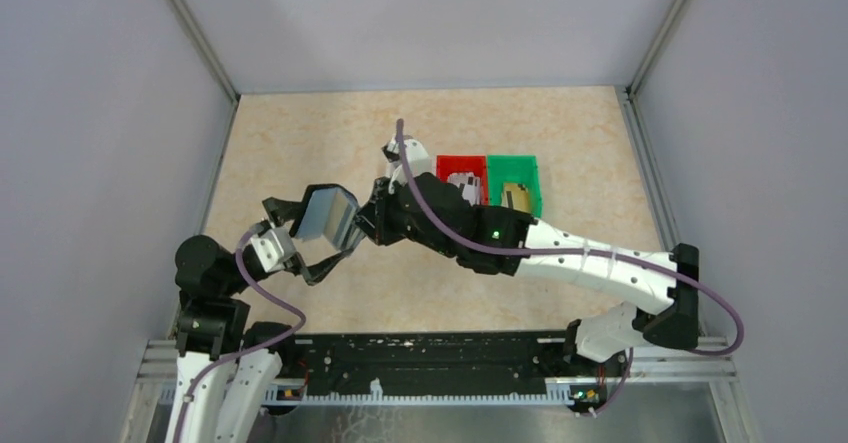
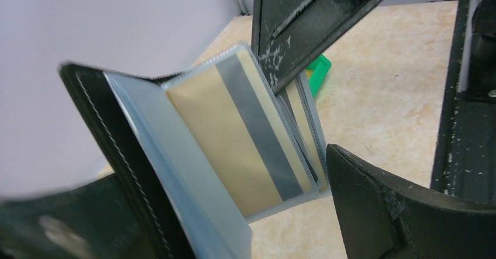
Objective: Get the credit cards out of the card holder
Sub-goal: Remove the credit card from the card holder.
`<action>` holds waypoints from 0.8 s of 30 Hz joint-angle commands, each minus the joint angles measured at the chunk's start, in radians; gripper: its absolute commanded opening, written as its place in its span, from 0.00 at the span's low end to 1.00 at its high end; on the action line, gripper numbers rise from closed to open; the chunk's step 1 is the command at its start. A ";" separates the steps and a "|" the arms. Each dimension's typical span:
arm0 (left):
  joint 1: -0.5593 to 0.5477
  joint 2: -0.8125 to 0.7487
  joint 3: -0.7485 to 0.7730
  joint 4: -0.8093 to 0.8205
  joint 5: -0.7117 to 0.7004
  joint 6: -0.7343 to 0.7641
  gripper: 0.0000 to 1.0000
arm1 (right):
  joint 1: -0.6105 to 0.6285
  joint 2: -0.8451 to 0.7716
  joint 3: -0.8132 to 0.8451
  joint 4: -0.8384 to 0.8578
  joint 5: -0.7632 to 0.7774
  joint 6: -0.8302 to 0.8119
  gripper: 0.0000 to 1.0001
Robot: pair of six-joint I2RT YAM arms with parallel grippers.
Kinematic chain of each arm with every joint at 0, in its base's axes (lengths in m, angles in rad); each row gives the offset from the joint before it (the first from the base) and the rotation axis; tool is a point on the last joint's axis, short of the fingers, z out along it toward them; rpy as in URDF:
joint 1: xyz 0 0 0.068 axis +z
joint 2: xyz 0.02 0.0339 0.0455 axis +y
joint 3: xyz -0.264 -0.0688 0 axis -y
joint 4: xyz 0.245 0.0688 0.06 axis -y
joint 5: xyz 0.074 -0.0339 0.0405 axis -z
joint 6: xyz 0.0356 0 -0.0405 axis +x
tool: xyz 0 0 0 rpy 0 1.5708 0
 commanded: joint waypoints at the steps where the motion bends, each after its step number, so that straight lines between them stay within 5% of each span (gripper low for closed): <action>1: -0.004 -0.050 -0.042 0.068 -0.035 0.120 0.99 | 0.056 0.065 0.122 -0.089 0.147 -0.122 0.00; 14: -0.004 -0.082 -0.070 0.020 -0.069 0.151 0.99 | 0.103 0.099 0.188 -0.158 0.269 -0.195 0.00; 24: -0.004 -0.080 -0.078 0.011 -0.046 0.100 0.99 | 0.194 0.273 0.405 -0.255 0.383 -0.291 0.00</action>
